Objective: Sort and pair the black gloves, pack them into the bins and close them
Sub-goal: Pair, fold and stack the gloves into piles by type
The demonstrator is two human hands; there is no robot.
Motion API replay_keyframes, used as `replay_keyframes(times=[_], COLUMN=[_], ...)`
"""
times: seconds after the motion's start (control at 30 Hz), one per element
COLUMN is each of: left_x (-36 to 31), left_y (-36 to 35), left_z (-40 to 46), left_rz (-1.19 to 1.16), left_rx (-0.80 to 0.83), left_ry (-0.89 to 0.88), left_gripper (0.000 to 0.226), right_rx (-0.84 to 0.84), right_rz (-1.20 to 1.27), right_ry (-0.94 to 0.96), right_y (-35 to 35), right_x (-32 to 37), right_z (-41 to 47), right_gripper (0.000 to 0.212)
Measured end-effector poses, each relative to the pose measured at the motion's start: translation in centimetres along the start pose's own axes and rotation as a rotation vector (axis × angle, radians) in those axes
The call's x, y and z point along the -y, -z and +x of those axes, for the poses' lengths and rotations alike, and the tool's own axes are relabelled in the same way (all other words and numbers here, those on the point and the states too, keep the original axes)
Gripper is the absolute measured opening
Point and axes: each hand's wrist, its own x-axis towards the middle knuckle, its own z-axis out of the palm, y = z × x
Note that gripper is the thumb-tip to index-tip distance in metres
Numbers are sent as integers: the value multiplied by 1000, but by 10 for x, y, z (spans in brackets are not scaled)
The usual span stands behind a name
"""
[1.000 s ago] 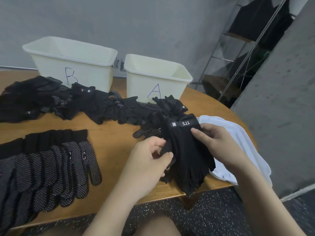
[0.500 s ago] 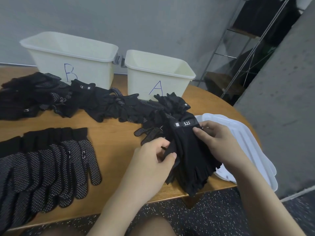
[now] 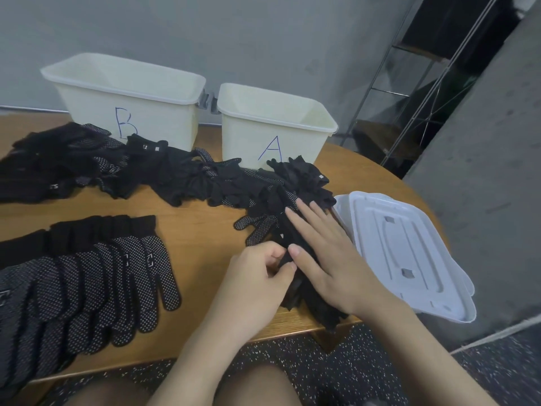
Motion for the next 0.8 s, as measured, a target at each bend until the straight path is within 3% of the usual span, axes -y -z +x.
replay_keyframes(times=[0.17, 0.43, 0.8], left_x=[15, 23, 29], left_y=[-4, -8, -12], left_z=[2, 15, 25], left_rz=[-7, -49, -168], left_rx=[-1, 25, 63], left_ry=[82, 78, 97], left_gripper=[16, 23, 12], right_rx=[25, 8, -2], right_rz=[-181, -220, -300], right_ry=[-29, -107, -246], right_y=[-19, -22, -24], right_x=[-2, -6, -8], right_z=[0, 3, 6], right_gripper=[61, 64, 66])
